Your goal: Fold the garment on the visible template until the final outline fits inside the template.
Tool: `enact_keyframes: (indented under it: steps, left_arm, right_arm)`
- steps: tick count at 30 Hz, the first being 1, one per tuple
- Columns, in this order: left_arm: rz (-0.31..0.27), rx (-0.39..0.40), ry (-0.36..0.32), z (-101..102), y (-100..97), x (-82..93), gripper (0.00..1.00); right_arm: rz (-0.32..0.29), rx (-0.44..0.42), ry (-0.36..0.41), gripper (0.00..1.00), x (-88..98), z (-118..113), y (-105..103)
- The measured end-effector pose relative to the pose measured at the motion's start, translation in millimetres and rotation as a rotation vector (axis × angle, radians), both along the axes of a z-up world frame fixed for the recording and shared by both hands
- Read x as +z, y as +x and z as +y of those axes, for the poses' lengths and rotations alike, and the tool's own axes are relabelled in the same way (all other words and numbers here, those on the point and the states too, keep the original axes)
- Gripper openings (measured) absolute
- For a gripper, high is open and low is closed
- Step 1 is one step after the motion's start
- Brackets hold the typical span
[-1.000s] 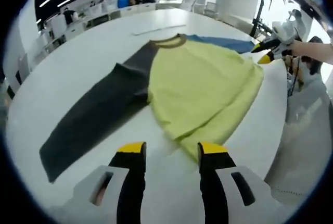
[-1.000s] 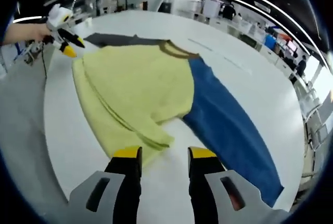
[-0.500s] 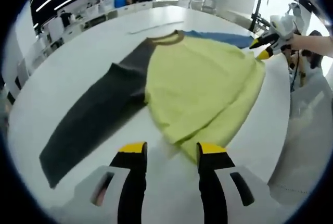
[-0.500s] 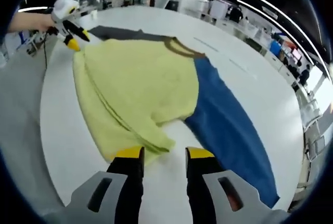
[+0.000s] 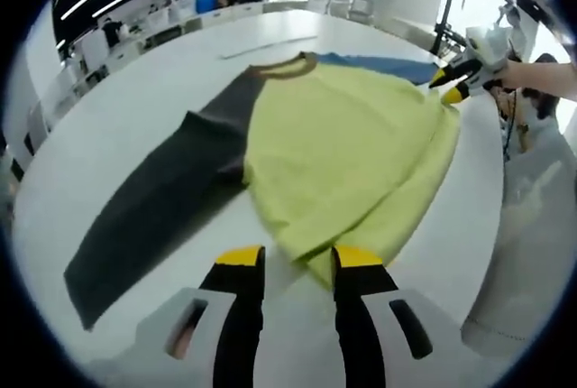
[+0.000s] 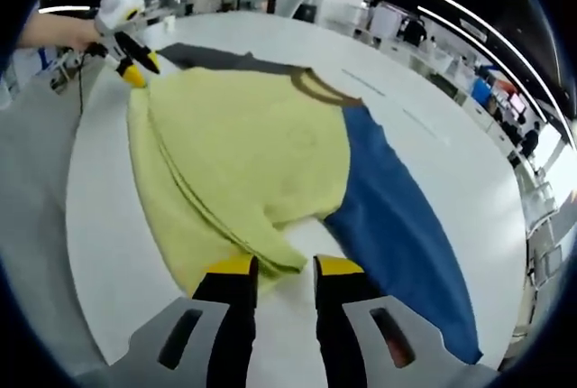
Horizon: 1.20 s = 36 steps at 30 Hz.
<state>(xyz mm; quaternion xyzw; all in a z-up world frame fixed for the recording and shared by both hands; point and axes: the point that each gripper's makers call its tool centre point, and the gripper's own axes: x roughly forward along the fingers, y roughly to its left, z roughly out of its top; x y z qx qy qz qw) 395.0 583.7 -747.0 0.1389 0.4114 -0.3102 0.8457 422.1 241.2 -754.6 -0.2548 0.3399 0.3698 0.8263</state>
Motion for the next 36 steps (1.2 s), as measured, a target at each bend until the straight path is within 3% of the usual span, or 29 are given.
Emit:
enact_keyframes:
  steps: [3, 13, 27, 36]
  left_arm:
    - [0.000, -0.001, 0.003, 0, 0.9, -0.2, 0.23]
    - [-0.002, -0.004, 0.008, 0, 3.2, 0.5, 0.15]
    - [-0.045, -0.023, -0.008, -4, 6.2, 8.9, 0.25]
    - [-0.025, -0.053, 0.001, -9, 3.6, 2.5, 0.16]
  right_arm:
    - [0.016, 0.005, -0.012, 0.21, -6.1, -2, -1]
    - [-0.012, 0.011, -0.010, 0.13, -4.2, -5, 6]
    - [-0.029, 0.040, -0.010, 0.07, -2.9, -3, 7]
    - [-0.031, 0.047, -0.019, 0.06, -0.5, -3, 7]
